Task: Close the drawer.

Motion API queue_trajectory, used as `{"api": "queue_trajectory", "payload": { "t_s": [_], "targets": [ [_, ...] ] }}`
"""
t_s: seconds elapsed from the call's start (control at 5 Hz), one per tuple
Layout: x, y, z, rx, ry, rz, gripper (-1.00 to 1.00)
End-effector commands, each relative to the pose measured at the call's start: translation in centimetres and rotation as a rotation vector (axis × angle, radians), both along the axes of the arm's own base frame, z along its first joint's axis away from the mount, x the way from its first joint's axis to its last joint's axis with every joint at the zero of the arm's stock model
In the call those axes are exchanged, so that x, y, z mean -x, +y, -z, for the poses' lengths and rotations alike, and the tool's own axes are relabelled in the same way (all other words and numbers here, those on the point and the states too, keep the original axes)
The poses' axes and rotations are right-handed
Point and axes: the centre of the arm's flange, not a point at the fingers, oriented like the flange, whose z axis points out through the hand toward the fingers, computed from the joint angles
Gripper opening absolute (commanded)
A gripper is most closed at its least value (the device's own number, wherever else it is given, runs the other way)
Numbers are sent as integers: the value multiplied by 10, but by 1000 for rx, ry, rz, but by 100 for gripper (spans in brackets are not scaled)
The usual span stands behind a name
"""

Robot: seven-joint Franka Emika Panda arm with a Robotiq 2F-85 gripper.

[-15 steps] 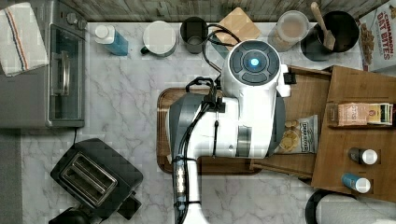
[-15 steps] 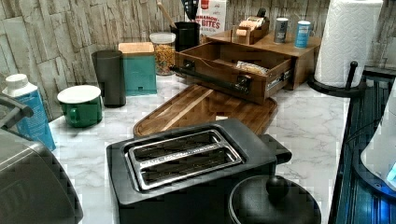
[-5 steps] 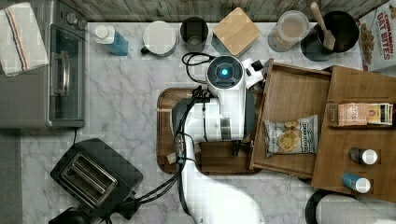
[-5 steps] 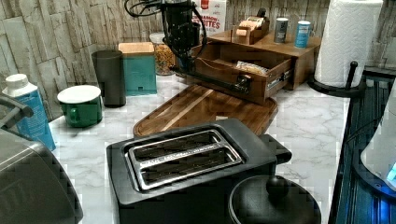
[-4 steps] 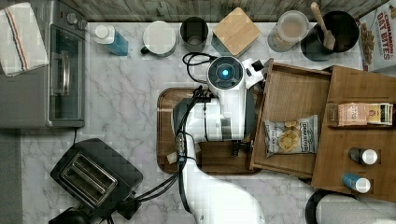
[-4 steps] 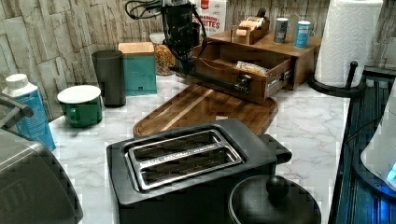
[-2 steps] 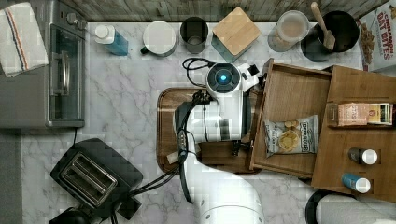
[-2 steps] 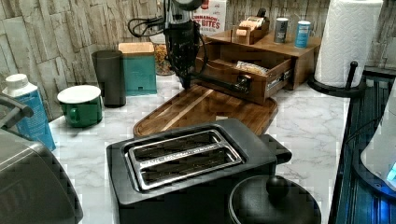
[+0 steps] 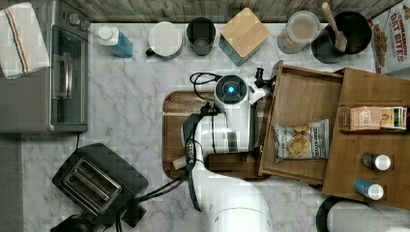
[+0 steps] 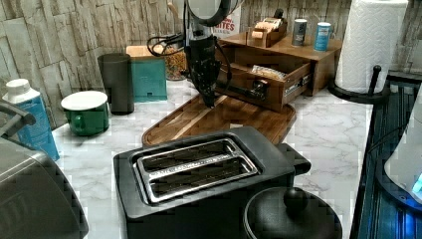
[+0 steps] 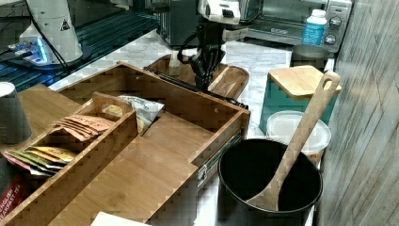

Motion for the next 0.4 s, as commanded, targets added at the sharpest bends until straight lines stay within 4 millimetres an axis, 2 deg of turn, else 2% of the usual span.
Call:
{"api": "queue_trajectory", "payload": {
  "t_s": [0.2,0.4],
  "targets": [
    [-5,-49,-49,23,-77,-65,-100],
    [2,-79,-69,34,-64,-87,-100]
  ]
}}
